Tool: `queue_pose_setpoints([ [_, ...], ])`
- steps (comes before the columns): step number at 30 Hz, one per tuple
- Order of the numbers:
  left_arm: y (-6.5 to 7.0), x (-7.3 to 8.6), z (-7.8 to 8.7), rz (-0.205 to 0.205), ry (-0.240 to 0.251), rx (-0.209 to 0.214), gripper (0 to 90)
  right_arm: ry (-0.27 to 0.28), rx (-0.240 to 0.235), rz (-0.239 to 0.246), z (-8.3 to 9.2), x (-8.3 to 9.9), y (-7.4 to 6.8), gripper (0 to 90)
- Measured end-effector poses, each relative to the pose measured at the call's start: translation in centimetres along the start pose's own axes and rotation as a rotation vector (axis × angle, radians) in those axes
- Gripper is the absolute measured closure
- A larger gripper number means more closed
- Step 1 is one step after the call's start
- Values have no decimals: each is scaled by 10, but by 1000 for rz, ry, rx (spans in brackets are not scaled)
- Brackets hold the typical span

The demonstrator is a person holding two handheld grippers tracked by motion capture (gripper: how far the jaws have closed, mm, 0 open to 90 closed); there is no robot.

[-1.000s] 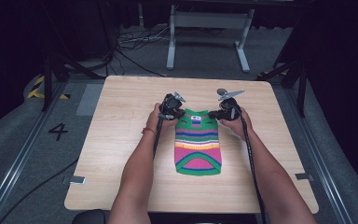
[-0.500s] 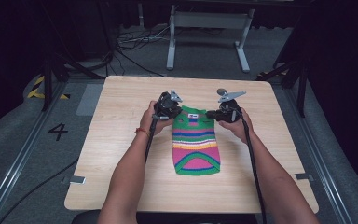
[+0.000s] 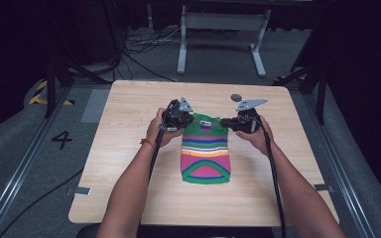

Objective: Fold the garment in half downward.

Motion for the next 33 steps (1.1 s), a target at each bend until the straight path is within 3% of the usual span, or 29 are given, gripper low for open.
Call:
queue_pose_setpoints([
  [10,29,18,20,-59,44,60,855,29,-65,55,27,11,-14,853],
  [17,49,32,26,-88,37,89,854,34,-105,84,39,20,-27,853],
  [26,78,48,28,-134,-19,138,852,8,-169,164,53,38,-54,850],
  [33,92,57,25,-157,-64,164,850,-22,-204,204,58,54,-69,849],
])
Point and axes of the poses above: each handheld gripper's, and its own axes: z roughly backward along the jaws, x roughly out of its underside, y roughly to its right, the point moved 1 cm from there along -z, roughly forward along the jaws, and after that the axes turned 15 degrees about x, right-handed, at the moved point
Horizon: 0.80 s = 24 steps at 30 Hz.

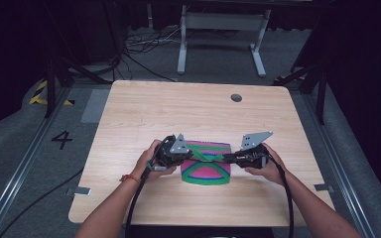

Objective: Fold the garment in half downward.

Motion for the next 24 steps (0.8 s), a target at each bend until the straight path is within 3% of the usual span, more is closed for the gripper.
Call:
queue_pose_setpoints([
  [8,16,6,-3,-25,-17,32,832,-17,-34,15,2,9,-17,845],
  [17,26,22,-7,3,-27,91,820,-61,-46,21,1,22,-27,822],
  [24,29,26,-5,15,-29,95,791,-71,-30,1,6,30,-29,778],
])
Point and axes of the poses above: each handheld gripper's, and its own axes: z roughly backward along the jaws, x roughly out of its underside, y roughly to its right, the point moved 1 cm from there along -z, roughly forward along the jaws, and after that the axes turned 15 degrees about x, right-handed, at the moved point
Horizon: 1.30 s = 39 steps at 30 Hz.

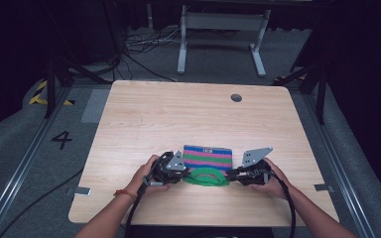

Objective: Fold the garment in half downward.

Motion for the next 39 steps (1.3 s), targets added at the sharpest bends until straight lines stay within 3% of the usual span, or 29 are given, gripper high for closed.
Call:
queue_pose_setpoints([
  [7,-2,-2,14,12,74,-67,694,20,50,-11,7,1,0,709],
  [12,-7,-7,10,34,94,-99,631,46,72,-20,6,-7,-3,668],
  [17,-7,-11,-2,38,62,-95,543,35,75,-7,-4,-12,-9,649],
  [24,-5,-2,-19,58,0,-48,467,-10,77,39,-18,-7,-17,586],
  [26,-6,-2,-20,69,4,-50,449,-9,79,36,-18,-5,-17,566],
  [29,-7,0,-22,67,20,-51,414,5,106,72,-19,-3,-21,557],
  [34,-10,4,-24,65,60,-55,406,22,119,51,-19,1,-19,556],
  [39,-16,2,-26,62,70,-66,405,35,126,31,-20,4,-11,557],
])
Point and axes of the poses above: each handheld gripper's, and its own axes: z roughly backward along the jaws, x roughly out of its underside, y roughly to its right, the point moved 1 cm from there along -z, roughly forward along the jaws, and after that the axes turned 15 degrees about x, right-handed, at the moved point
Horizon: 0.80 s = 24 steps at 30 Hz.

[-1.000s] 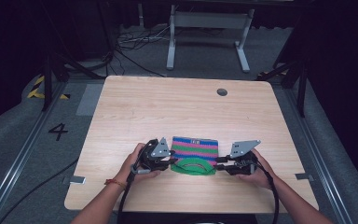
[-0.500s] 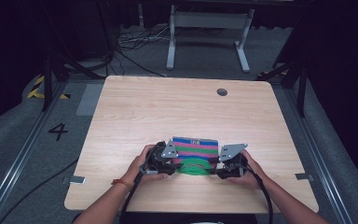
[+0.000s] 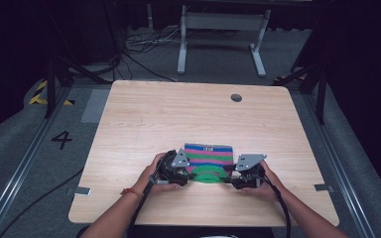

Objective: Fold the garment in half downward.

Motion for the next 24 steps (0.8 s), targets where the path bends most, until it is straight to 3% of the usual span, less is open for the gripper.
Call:
queue_pose_setpoints([
  [9,-1,-2,0,22,0,-6,405,-8,13,-8,-1,-1,1,552],
  [12,1,-3,2,21,-6,-23,350,-26,6,-6,1,-4,0,447],
  [18,3,-6,9,29,-16,-51,303,-29,17,-4,6,-8,0,388],
  [21,7,-9,15,1,-36,-76,276,-31,37,-11,11,-11,3,338],
  [24,9,-11,22,3,-48,-69,243,-30,65,-17,17,-14,7,291],
])
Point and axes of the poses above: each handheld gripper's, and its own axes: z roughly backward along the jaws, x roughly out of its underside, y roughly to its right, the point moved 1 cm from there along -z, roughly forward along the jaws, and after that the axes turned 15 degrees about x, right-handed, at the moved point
